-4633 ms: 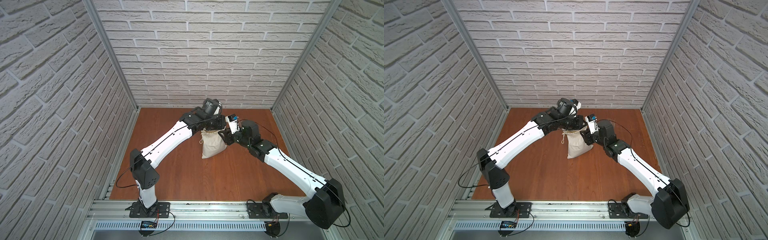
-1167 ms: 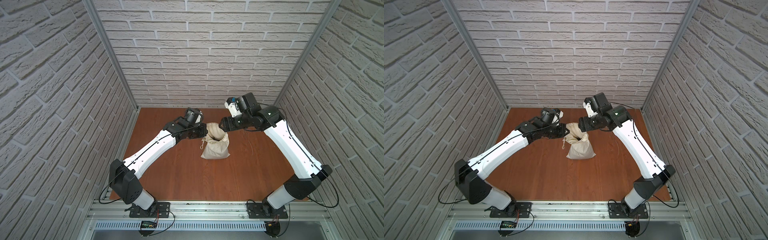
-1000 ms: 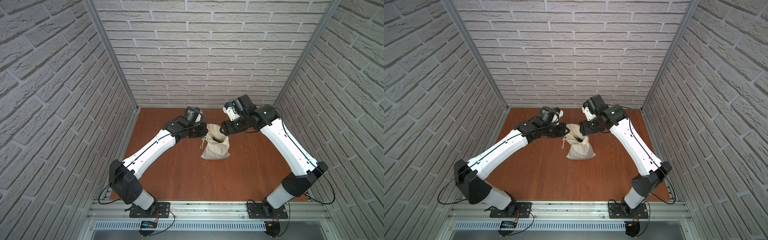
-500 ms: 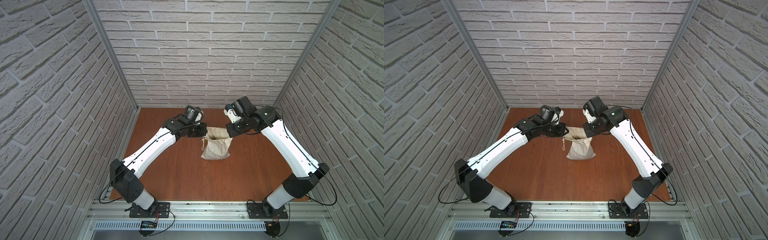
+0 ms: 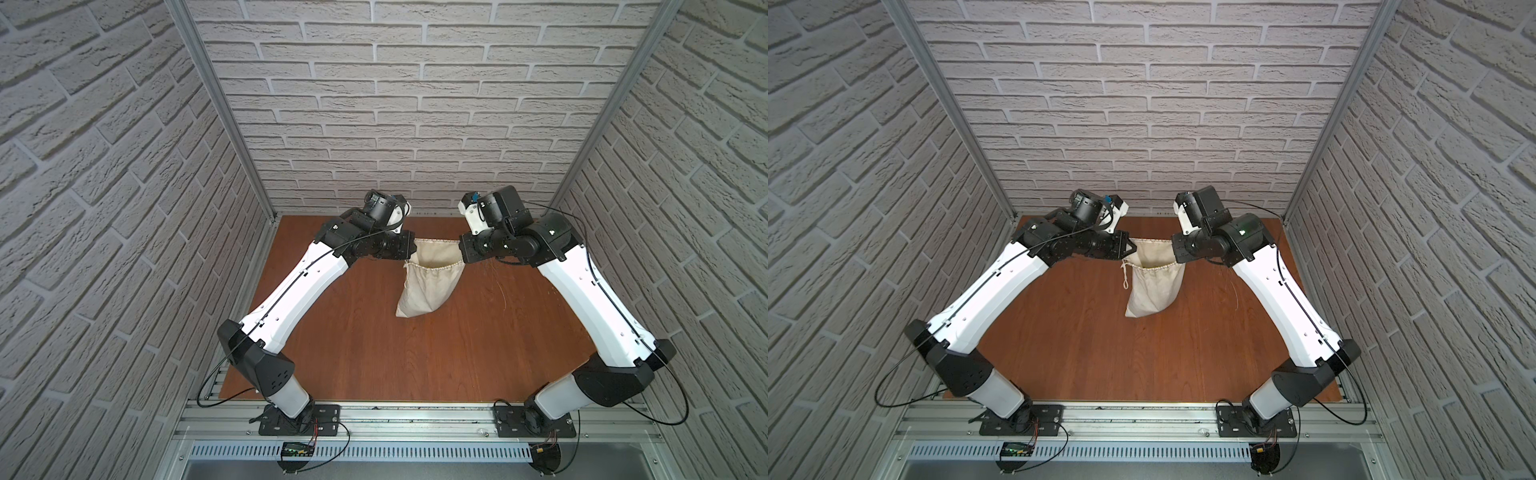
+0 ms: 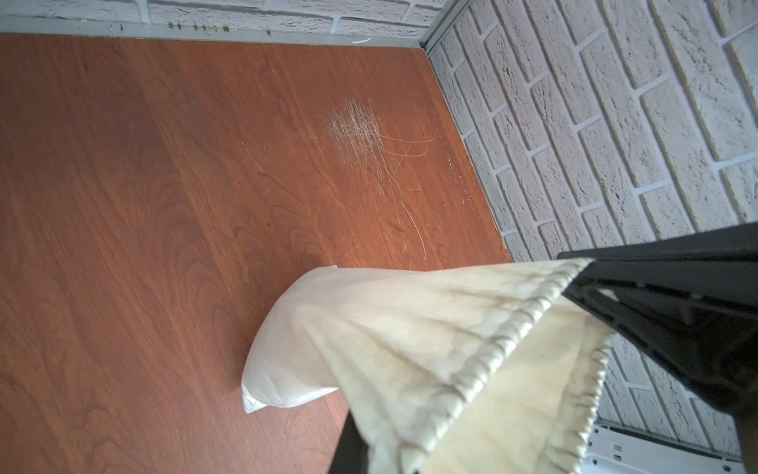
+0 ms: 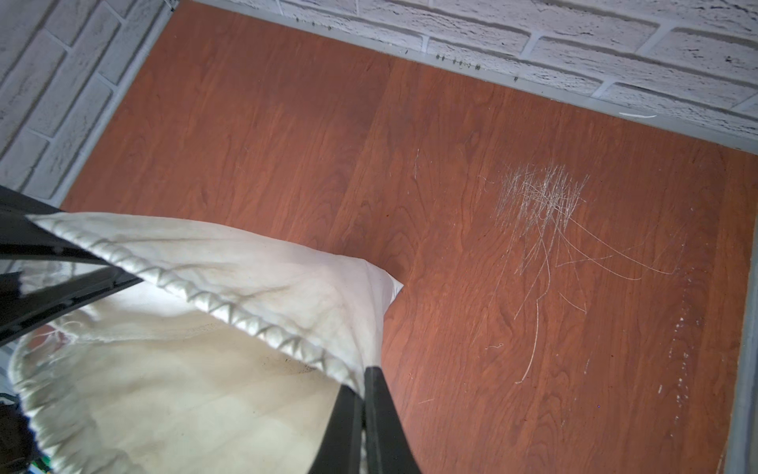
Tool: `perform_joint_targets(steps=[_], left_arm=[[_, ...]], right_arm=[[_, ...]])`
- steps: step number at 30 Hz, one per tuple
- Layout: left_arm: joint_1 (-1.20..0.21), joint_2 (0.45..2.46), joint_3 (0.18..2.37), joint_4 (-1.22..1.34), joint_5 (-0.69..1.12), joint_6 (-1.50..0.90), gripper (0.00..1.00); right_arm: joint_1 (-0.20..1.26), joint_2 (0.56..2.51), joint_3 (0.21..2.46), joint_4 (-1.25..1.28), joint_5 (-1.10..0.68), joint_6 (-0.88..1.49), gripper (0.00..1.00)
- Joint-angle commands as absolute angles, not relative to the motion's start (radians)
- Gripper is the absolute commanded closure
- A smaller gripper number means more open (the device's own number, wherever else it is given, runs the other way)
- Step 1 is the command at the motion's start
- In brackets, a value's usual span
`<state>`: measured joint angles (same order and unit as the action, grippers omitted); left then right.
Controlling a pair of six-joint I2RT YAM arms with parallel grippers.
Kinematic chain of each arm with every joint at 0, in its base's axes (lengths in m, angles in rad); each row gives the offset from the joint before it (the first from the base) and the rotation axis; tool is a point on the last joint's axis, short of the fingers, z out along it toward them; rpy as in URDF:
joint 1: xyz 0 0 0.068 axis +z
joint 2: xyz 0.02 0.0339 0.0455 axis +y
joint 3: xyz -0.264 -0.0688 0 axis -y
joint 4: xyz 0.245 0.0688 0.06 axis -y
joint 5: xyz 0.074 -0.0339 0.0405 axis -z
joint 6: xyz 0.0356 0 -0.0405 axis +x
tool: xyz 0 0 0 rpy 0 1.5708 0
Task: Close the soil bag
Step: Frap the soil bag at the center of the board.
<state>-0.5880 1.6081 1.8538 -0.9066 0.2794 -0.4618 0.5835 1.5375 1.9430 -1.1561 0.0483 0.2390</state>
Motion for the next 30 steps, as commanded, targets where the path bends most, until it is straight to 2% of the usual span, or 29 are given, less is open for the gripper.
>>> perform_joint_targets(steps=[1, 4, 10, 12, 14, 21, 30], left_arm=[[-0.548, 1.619, 1.887, -0.981, 0.26, -0.425, 1.0], [-0.546, 1.644, 1.887, -0.982, 0.296, -0.413, 1.0], [-0.553, 1.689, 1.918, -0.979, 0.353, -0.404, 1.0], [-0.561, 1.707, 1.944, -0.996, 0.354, -0.398, 1.0], [-0.567, 1.722, 1.968, -1.008, 0.355, -0.391, 1.0], [-0.578, 1.737, 1.991, -1.02, 0.352, -0.388, 1.0], [-0.578, 1.737, 1.994, -1.029, 0.343, -0.382, 1.0]], right_arm=[[0.549, 1.462, 1.897, -1.152, 0.064, 0.276, 0.96], [0.549, 1.459, 1.818, -1.112, -0.019, 0.258, 0.89], [0.556, 1.523, 1.815, -1.129, -0.121, 0.18, 0.5], [0.562, 1.538, 1.85, -1.151, -0.112, 0.165, 0.39], [0.567, 1.549, 1.885, -1.165, -0.118, 0.15, 0.34], [0.584, 1.631, 1.997, -1.233, -0.139, 0.099, 0.31], [0.617, 1.689, 2.034, -1.287, -0.114, 0.072, 0.38]])
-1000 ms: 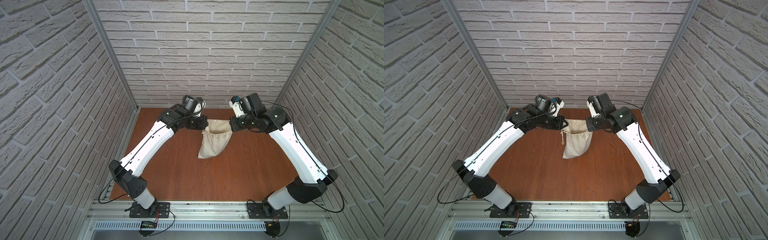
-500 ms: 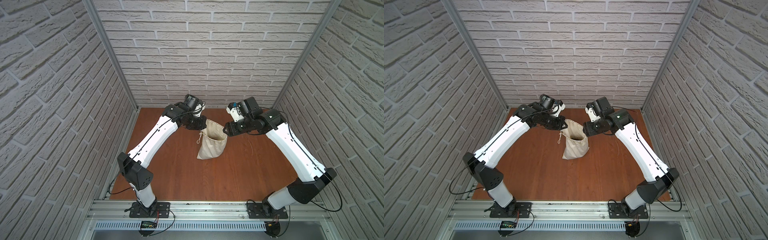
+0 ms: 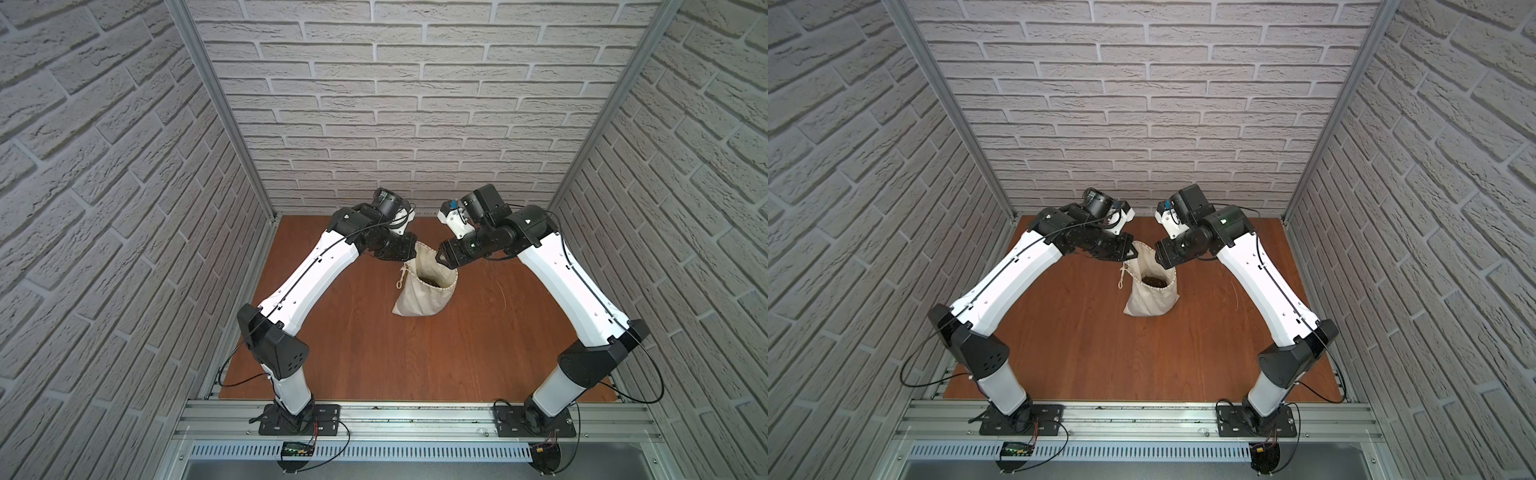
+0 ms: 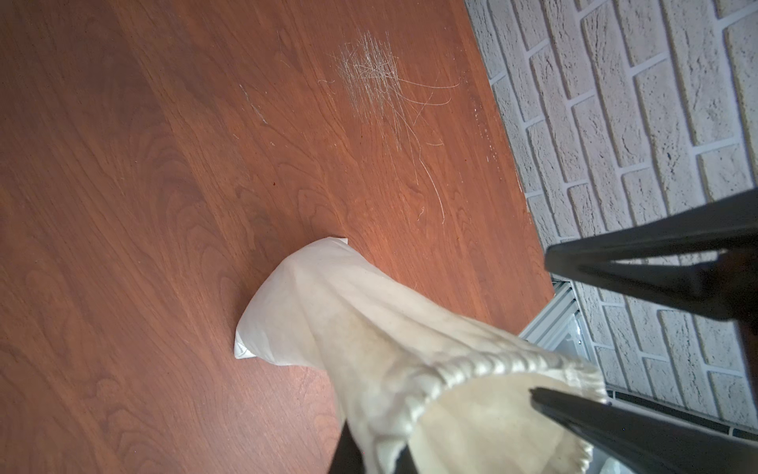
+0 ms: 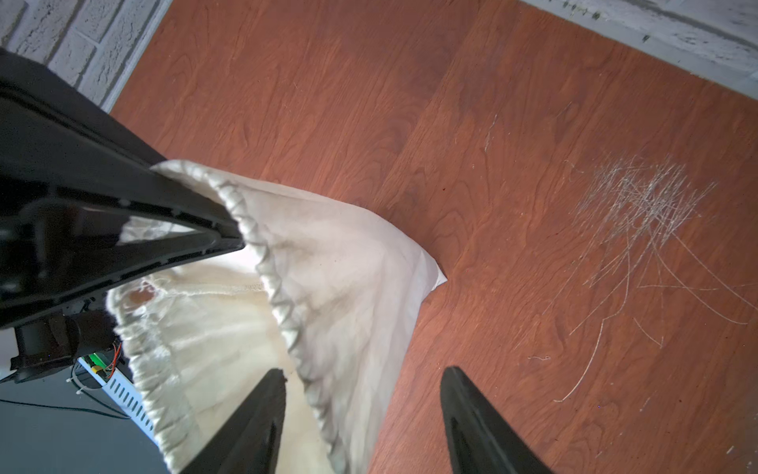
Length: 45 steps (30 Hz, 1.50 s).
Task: Close the soil bag
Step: Frap the soil bag at the center of the board.
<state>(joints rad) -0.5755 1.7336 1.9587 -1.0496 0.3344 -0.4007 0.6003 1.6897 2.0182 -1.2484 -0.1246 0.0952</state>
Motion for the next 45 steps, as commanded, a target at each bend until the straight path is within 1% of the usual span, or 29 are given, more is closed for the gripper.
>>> perform_joint_targets(steps=[1, 3, 9, 11, 12, 18, 21, 29, 31, 32, 34, 35, 36, 38, 39, 40, 42, 43, 45], left_arm=[[-0.578, 1.738, 1.994, -1.03, 0.344, -0.382, 1.0], [-0.577, 1.739, 1.994, -1.034, 0.338, -0.38, 1.0], [-0.577, 1.738, 1.998, -1.042, 0.331, -0.38, 1.0], [-0.576, 1.741, 2.006, -1.051, 0.333, -0.38, 0.88], [-0.576, 1.745, 2.011, -1.056, 0.336, -0.379, 0.85], [-0.586, 1.752, 2.027, -1.105, 0.328, -0.377, 0.64], [-0.598, 1.74, 2.011, -1.125, 0.306, -0.376, 0.62], [-0.611, 1.691, 1.904, -1.116, 0.28, -0.38, 0.61], [-0.611, 1.683, 1.886, -1.112, 0.28, -0.381, 0.64], [-0.61, 1.679, 1.879, -1.111, 0.28, -0.379, 0.67], [-0.607, 1.669, 1.866, -1.109, 0.27, -0.374, 0.84], [-0.602, 1.659, 1.859, -1.104, 0.262, -0.375, 0.94], [-0.596, 1.65, 1.851, -1.093, 0.259, -0.38, 1.0], [-0.585, 1.628, 1.844, -1.072, 0.262, -0.387, 1.0], [-0.582, 1.621, 1.848, -1.067, 0.262, -0.388, 1.0], [-0.58, 1.62, 1.854, -1.067, 0.262, -0.387, 1.0], [-0.579, 1.621, 1.865, -1.078, 0.261, -0.383, 1.0], [-0.578, 1.623, 1.869, -1.082, 0.262, -0.381, 1.0], [-0.575, 1.627, 1.876, -1.091, 0.264, -0.376, 1.0]], right_arm=[[0.62, 1.689, 2.033, -1.294, -0.095, 0.072, 0.4], [0.622, 1.687, 2.029, -1.311, -0.051, 0.072, 0.48], [0.623, 1.647, 2.007, -1.317, 0.01, 0.087, 0.87], [0.623, 1.64, 2.009, -1.305, 0.015, 0.099, 0.94], [0.623, 1.639, 2.009, -1.291, 0.012, 0.108, 0.96], [0.624, 1.635, 2.007, -1.241, -0.022, 0.146, 0.97], [0.624, 1.635, 2.003, -1.232, -0.023, 0.149, 0.97], [0.624, 1.634, 2.002, -1.231, -0.016, 0.15, 0.97], [0.624, 1.631, 2.002, -1.235, -0.008, 0.149, 0.97], [0.624, 1.63, 2.001, -1.238, -0.004, 0.15, 0.97], [0.623, 1.625, 2.001, -1.249, 0.0, 0.15, 0.97], [0.624, 1.622, 2.0, -1.254, 0.0, 0.15, 0.96], [0.624, 1.619, 1.998, -1.262, -0.003, 0.153, 0.92], [0.623, 1.613, 1.997, -1.28, -0.007, 0.158, 0.8], [0.623, 1.61, 1.992, -1.288, -0.01, 0.159, 0.76], [0.624, 1.606, 1.984, -1.295, -0.011, 0.158, 0.74], [0.624, 1.593, 1.961, -1.299, 0.001, 0.159, 0.76], [0.624, 1.587, 1.956, -1.302, 0.014, 0.159, 0.8], [0.623, 1.574, 1.955, -1.302, 0.036, 0.164, 0.91]])
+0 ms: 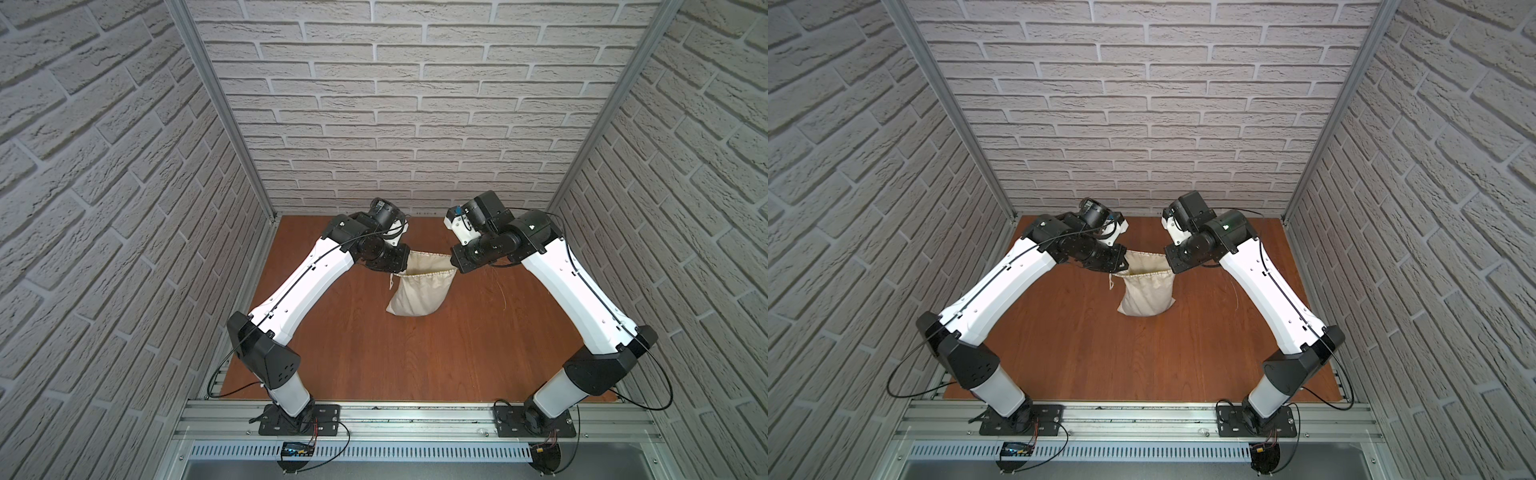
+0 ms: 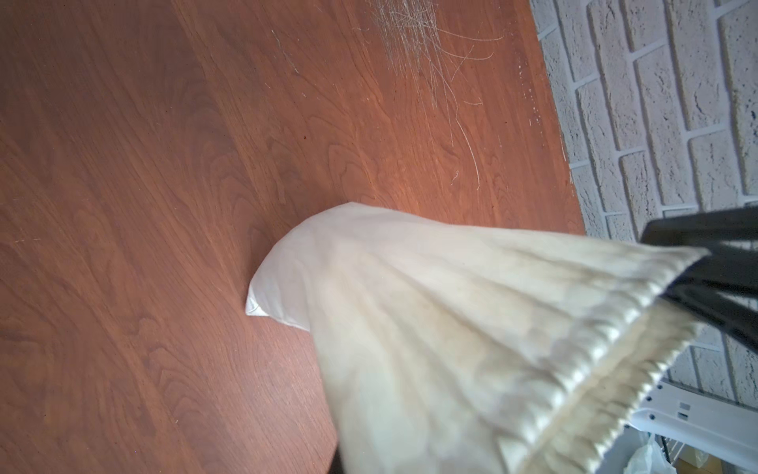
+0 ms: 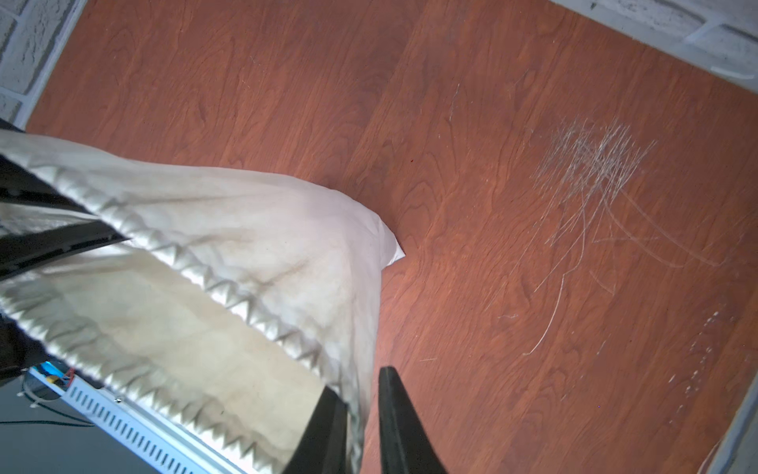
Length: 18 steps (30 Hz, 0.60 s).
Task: Close the soil bag
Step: Frap the soil bag at the center of the board.
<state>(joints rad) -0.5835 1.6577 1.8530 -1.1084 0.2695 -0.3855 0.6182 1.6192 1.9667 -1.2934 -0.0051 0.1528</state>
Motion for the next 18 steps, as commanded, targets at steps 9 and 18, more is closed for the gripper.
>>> perform_joint_targets(steps=[9, 18], left_arm=[[-0.56, 1.679, 1.999, -1.163, 0.258, -0.344, 1.0], [-0.552, 1.681, 1.933, -1.121, 0.31, -0.342, 1.0]], right_arm=[[0.619, 1.566, 2.018, -1.239, 0.07, 0.195, 0.97], [0.612, 1.542, 1.931, -1.183, 0.035, 0.235, 0.97]])
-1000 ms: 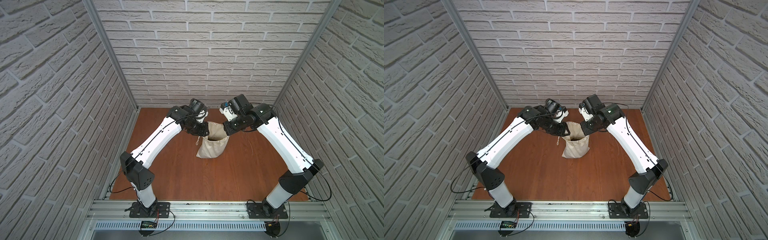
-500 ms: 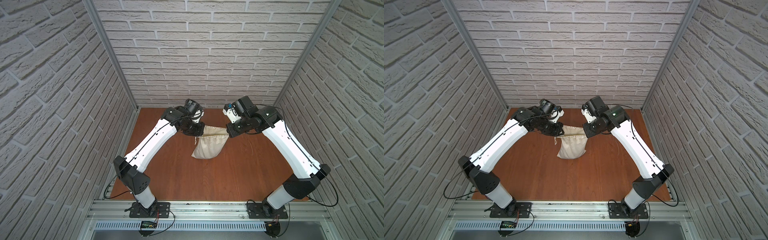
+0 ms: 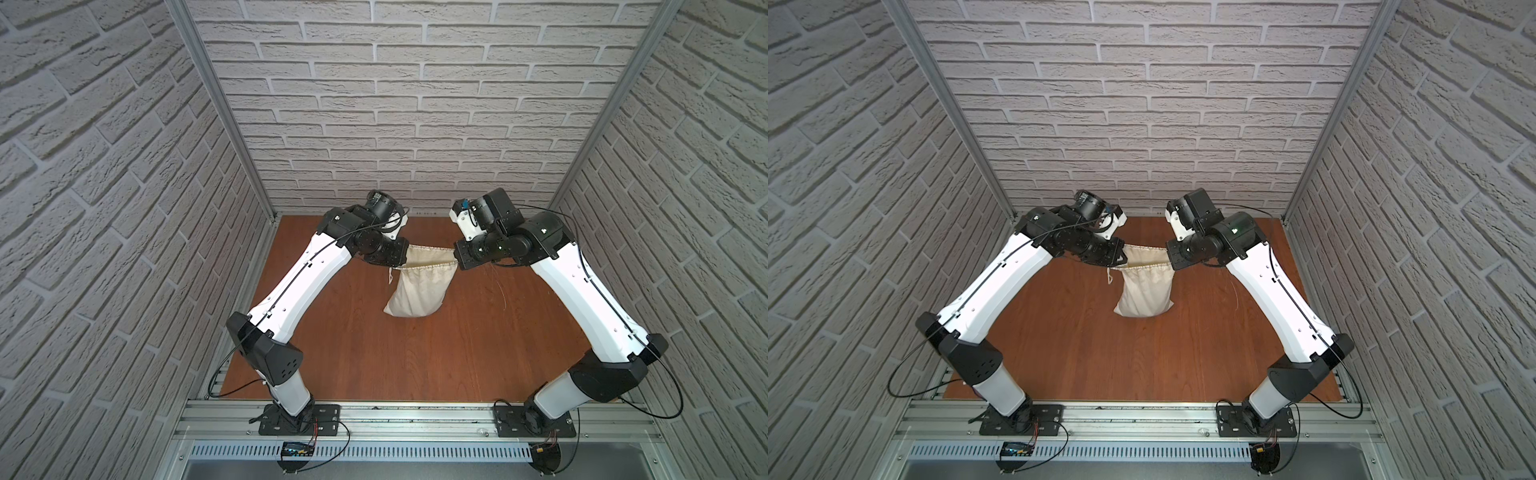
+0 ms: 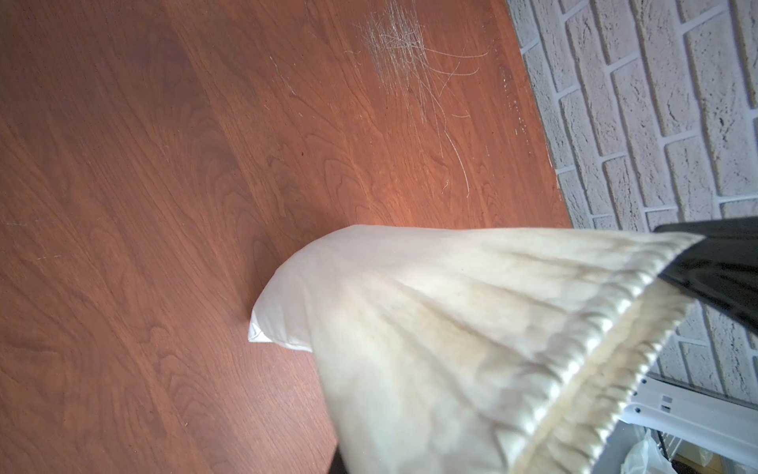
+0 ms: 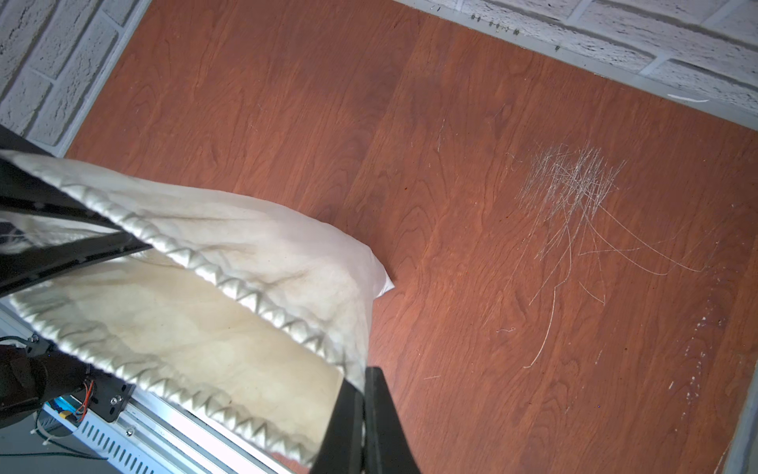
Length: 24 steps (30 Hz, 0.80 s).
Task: Close the soil bag
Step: Frap the soil bag at the center of the board.
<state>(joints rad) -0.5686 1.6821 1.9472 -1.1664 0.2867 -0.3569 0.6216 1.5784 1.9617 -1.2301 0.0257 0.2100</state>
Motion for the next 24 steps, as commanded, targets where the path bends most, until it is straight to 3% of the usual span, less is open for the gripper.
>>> perform_joint_targets(steps=[1, 5, 7, 14, 16, 18, 24], left_arm=[[-0.549, 1.686, 1.93, -1.117, 0.32, -0.342, 1.0], [-0.533, 1.701, 1.918, -1.096, 0.358, -0.343, 0.97], [-0.526, 1.7, 1.911, -1.084, 0.368, -0.349, 0.83], [-0.503, 1.649, 1.858, -1.005, 0.396, -0.365, 0.49], [-0.49, 1.622, 1.823, -0.97, 0.394, -0.381, 0.32], [-0.471, 1.582, 1.775, -0.922, 0.402, -0.398, 0.04], [-0.436, 1.401, 1.627, -0.793, 0.303, -0.396, 0.02]], right_arm=[[0.612, 1.544, 1.923, -1.178, 0.029, 0.236, 0.97], [0.611, 1.55, 1.902, -1.147, 0.001, 0.247, 0.97], [0.611, 1.556, 1.9, -1.134, -0.014, 0.253, 0.97], [0.611, 1.579, 1.911, -1.107, -0.04, 0.259, 0.97], [0.61, 1.585, 1.916, -1.104, -0.045, 0.26, 0.97], [0.607, 1.589, 1.917, -1.101, -0.046, 0.26, 0.97], [0.593, 1.596, 1.92, -1.092, -0.065, 0.262, 0.97]])
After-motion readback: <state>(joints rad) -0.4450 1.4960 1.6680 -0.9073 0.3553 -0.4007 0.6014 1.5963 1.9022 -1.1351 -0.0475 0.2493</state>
